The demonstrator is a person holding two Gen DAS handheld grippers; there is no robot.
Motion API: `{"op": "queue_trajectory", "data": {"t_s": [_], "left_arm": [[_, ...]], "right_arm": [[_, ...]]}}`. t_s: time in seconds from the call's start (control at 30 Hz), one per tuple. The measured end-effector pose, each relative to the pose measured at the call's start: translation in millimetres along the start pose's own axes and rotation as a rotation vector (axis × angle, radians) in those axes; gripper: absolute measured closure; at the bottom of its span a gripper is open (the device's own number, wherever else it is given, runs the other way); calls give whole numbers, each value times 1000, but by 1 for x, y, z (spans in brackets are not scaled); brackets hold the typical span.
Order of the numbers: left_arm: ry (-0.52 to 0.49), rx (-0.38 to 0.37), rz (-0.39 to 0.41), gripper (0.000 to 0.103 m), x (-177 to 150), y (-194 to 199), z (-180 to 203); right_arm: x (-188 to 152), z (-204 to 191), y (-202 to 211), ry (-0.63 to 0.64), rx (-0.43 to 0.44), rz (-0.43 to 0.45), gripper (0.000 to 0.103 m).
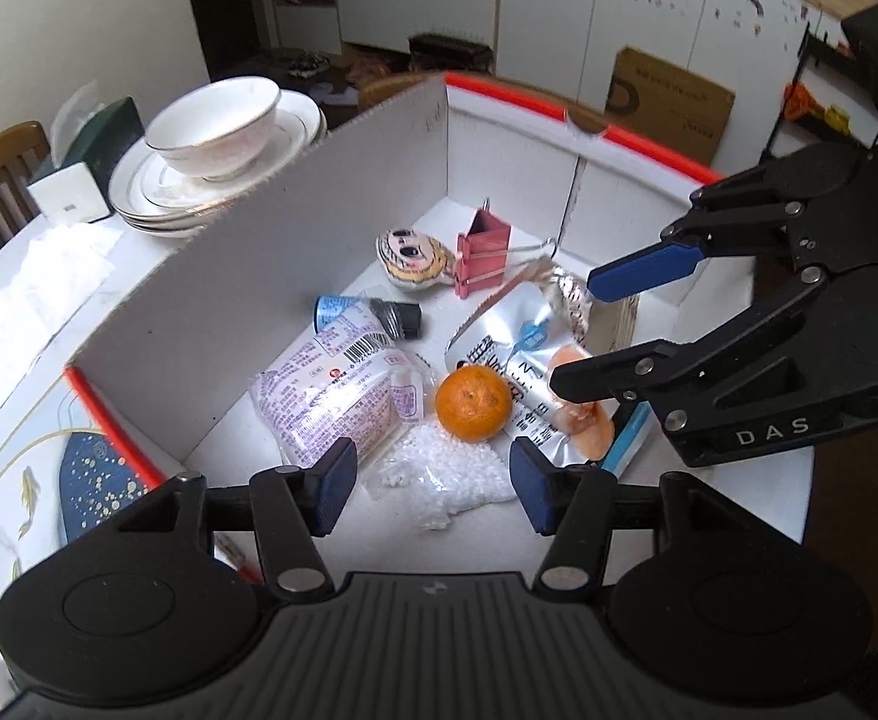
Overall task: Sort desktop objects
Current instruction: 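Open left tool to drop the orange while right tool releases the pouch, then withdraw both tools from the box back toward the table items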
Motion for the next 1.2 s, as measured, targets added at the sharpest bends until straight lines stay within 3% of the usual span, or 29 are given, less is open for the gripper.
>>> {"op": "queue_trajectory", "data": {"t_s": [0.33,0.7,0.83,1.2], "left_arm": [[75,4,111,48,-11,49,-5],[121,74,191,48,-37,92,-39],[114,94,215,38,-51,106,-53],[127,141,224,25,-100,131,-114]], "right_arm": [[9,-13,30,3,46,63,42],[30,-58,44,24,91,117,38],[39,-82,39,39,107,113,35],[62,-149,12,15,125,113,28]]}}
Point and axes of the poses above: each gripper's, at about its wrist camera, not at the fingertips, and y roughly against the way its jaws point, z to its right, x to its top, the point moved 5 cm from there along -y, roughly the way its jaws point, and after that the axes turned 6 degrees about x, right-handed, at the moved point
